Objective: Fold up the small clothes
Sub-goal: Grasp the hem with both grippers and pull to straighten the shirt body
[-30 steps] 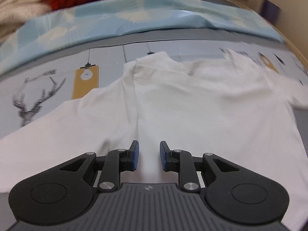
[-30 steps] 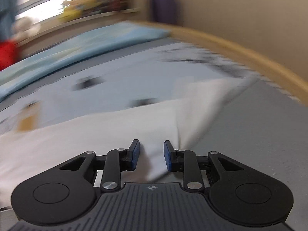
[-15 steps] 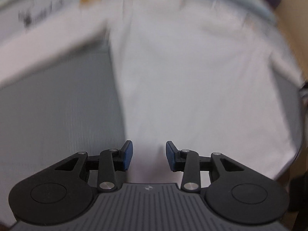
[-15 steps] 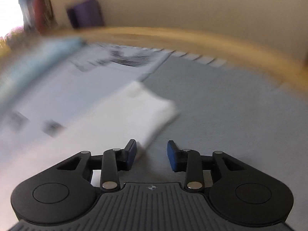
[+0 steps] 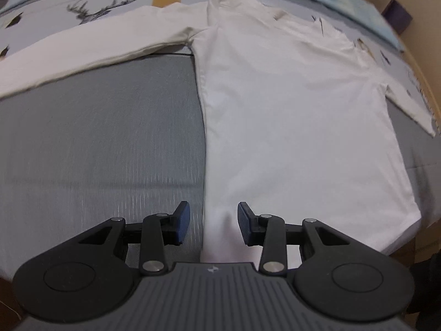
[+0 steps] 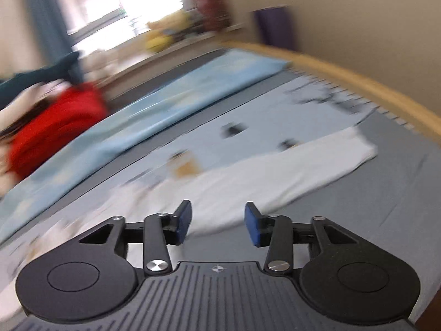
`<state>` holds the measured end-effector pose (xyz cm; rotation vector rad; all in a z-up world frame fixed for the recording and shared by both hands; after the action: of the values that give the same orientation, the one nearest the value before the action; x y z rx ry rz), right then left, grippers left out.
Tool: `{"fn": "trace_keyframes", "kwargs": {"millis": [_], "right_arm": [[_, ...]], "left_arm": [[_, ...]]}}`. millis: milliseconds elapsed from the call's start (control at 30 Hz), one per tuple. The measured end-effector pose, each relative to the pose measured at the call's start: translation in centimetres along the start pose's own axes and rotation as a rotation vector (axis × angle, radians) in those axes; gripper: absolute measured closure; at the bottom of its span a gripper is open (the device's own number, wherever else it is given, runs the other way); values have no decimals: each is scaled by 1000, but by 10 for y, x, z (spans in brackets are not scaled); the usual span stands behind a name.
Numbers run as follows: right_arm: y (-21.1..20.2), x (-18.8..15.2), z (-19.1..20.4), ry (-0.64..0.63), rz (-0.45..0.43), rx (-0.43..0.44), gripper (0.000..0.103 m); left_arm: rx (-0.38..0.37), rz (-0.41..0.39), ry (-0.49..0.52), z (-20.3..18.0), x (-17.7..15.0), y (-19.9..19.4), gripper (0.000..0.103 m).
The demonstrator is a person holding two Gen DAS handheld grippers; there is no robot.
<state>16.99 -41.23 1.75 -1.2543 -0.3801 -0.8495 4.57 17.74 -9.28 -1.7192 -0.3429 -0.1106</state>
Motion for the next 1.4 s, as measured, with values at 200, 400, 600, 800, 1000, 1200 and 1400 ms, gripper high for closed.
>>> {"fn": "trace_keyframes", "kwargs": {"millis": [200, 400, 600, 800, 1000, 1200, 1400], "right_arm": [[-36, -92, 8, -16, 113, 73, 55], [-15, -154, -15, 18, 295, -60, 56], [0, -182, -21, -46, 388, -104, 56], [9, -201, -14, -126, 434, -88, 96], [-19, -178, -21, -56, 306, -30, 97], [4, -197, -19, -126, 445, -169, 97], [0, -193, -11, -153, 402, -186, 96]], "left_arm": [[-12, -55, -76, 7, -38, -7, 64], [2, -37, -130, 15, -54, 8, 64], [17, 15, -134, 18, -56, 27, 64], [-11, 0, -80, 14, -59, 25, 96], [-13, -43, -108, 17, -70, 4, 97], [47, 47, -32, 2, -72, 24, 96], [38, 65, -6, 4, -69, 25, 94]]}}
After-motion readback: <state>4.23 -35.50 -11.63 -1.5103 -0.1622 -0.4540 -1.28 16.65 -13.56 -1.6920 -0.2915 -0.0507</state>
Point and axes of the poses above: each gripper's, at about its wrist camera, not at the fingertips, and y roughly the way its jaws point, z to its left, x to its top, the point moved 1 cm from there along y, roughly the way its jaws point, and after that the axes turned 3 degrees about z, right-handed, at the moved point
